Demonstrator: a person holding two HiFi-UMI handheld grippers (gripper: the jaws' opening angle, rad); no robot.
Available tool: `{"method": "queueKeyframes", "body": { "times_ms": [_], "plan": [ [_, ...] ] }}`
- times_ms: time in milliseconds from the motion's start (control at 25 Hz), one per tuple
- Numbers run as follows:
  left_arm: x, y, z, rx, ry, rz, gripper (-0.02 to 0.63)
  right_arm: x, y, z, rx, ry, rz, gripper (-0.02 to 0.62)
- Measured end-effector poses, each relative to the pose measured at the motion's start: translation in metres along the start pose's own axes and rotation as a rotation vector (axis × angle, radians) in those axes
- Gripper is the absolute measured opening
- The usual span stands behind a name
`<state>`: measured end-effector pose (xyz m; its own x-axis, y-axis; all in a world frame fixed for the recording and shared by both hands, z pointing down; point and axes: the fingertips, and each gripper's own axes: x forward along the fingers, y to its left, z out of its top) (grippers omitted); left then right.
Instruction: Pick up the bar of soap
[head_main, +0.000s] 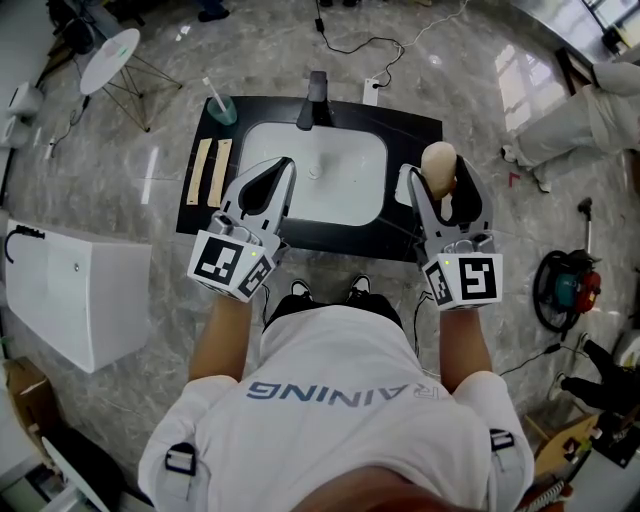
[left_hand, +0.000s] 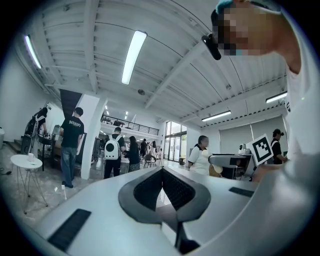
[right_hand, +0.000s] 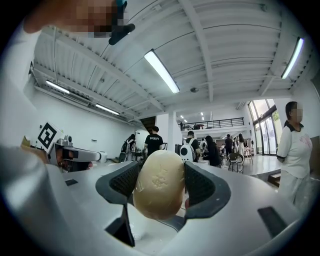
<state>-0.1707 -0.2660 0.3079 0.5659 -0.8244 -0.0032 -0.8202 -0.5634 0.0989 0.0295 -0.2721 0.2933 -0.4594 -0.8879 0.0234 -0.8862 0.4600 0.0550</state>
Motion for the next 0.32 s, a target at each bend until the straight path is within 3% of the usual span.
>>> {"method": "queueKeyframes", "body": {
  "times_ms": [320],
  "plan": [
    [-0.0035, -0.0015, 0.0006, -0.003, -0.010, 0.002, 0.005, -0.0022, -0.0015, -0.0020, 0.010, 0.003, 0.001, 0.288]
  ]
}}
